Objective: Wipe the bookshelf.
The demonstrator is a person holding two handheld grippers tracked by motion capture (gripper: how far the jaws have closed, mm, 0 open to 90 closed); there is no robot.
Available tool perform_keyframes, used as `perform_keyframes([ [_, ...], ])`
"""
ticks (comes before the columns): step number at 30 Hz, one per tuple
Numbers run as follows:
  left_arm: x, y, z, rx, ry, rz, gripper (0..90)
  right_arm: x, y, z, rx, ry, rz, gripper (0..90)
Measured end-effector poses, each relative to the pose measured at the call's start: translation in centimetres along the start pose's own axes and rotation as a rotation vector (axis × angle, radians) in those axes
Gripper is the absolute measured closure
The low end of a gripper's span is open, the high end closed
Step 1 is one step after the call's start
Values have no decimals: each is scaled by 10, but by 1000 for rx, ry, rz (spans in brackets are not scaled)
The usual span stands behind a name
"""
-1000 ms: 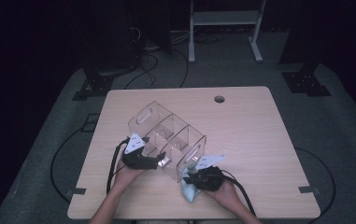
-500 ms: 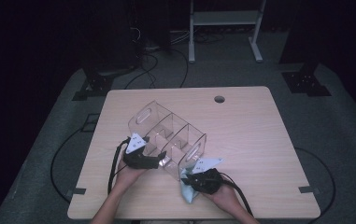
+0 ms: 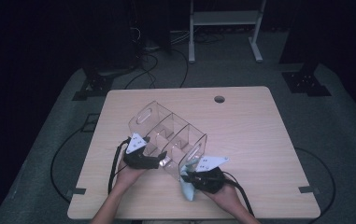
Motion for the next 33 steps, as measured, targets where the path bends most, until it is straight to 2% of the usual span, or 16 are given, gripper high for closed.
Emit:
perform_keyframes([
  [2,0,0,0,-3,1,9,69,0,7,-3,27,-2,-21,834],
  [5,2,1,0,-3,-1,21,73,1,5,-4,36,1,-33,835],
  [7,2,1,1,6,-4,24,73,3,-2,-2,25,-4,-11,835],
  [9,2,1,0,-2,-4,23,73,6,-12,0,-8,-13,15,835],
  [11,1,0,0,-2,-7,19,72,7,-16,1,-30,-17,20,835],
  [13,1,0,0,5,-8,20,71,7,-11,0,-23,-13,31,835],
  [15,2,0,0,-1,-5,25,71,6,-2,-3,-11,-23,-7,834],
  [18,3,1,1,-3,-5,38,72,6,12,-8,48,-23,-24,835],
  [20,3,1,1,-5,-5,41,72,7,10,-9,60,-21,-28,835],
  [25,2,-1,0,-4,-8,39,72,13,-9,-4,10,-31,10,835],
  [28,3,0,1,-5,-3,41,70,12,-4,-6,13,-26,24,834],
  [31,4,2,2,-7,-9,57,71,10,5,-8,35,-29,-23,833],
  [33,4,2,1,-12,-6,62,71,10,6,-8,50,-26,-31,833],
])
Point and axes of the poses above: each handheld gripper's, and its own axes: x roughly backward along the jaws, z roughly out of its underside, y roughly to its left, the point moved 1 cm from there along -x, roughly forward along the jaws, and after that the axes turned 5 degrees about -x, right-handed, at the moved point
